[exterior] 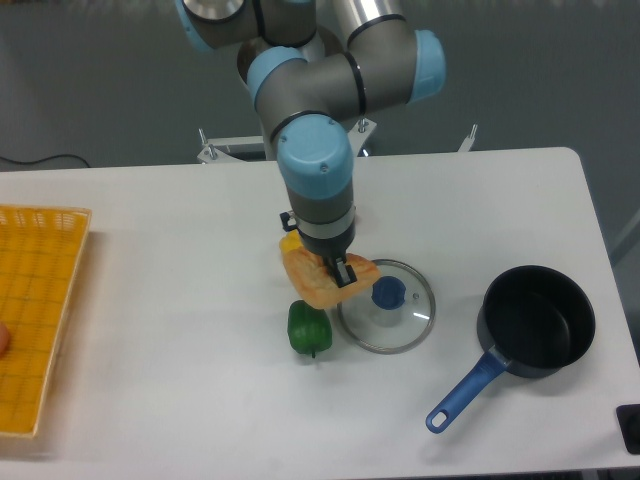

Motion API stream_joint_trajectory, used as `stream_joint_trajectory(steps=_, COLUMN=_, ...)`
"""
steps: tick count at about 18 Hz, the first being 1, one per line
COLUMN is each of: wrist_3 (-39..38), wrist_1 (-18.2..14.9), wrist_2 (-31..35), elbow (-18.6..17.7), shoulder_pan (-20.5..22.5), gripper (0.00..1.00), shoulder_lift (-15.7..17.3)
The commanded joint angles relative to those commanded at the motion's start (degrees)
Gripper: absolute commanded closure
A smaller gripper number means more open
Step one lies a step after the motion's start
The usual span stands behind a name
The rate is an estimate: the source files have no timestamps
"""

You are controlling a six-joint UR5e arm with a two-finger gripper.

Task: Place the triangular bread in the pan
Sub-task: 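Carry the held triangular bread slice over to the dark blue saucepan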

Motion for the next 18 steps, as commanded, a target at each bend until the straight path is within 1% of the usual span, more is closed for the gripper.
stream_joint_trajectory(steps=5, wrist_3=3.25, wrist_1=0.09, wrist_2=-0.18, elbow=1.85, shoulder_pan=2.99, gripper=1.00, shoulder_lift=-1.14)
stream_joint_trajectory(steps=7, wrist_3=4.21, wrist_1=0.09, wrist_2=-0.18, elbow=2.81, shoulder_pan=5.27, gripper=1.00, shoulder_lift=-1.93)
stream_joint_trajectory(steps=9, wrist_3=7.11, wrist_1=0.09, wrist_2=-0.18, elbow=3.78, shoulder_pan=8.60, gripper=1.00, shoulder_lift=-2.81)
stream_joint_trajectory(steps=11, wrist_3=8.43, wrist_1=0.09, wrist_2=-0.18, elbow=5.01, shoulder_pan=10.46, gripper=1.00, shoulder_lift=-3.95)
stream_joint_trajectory(steps=14, wrist_3=9.76, wrist_1=0.26, wrist_2=0.09, elbow=6.50, shoulder_pan=12.04, gripper=1.00, shoulder_lift=-5.53)
stream_joint_trajectory(steps=15, wrist_3=9.76, wrist_1=1.05, wrist_2=0.26, elbow=6.86, shoulder_pan=12.57, gripper=1.00, shoulder_lift=-6.32)
stream_joint_trajectory(steps=18, wrist_3=10.45, wrist_1=2.19, wrist_2=0.26, elbow=7.39, shoulder_pan=13.72, gripper=1.00, shoulder_lift=-7.29)
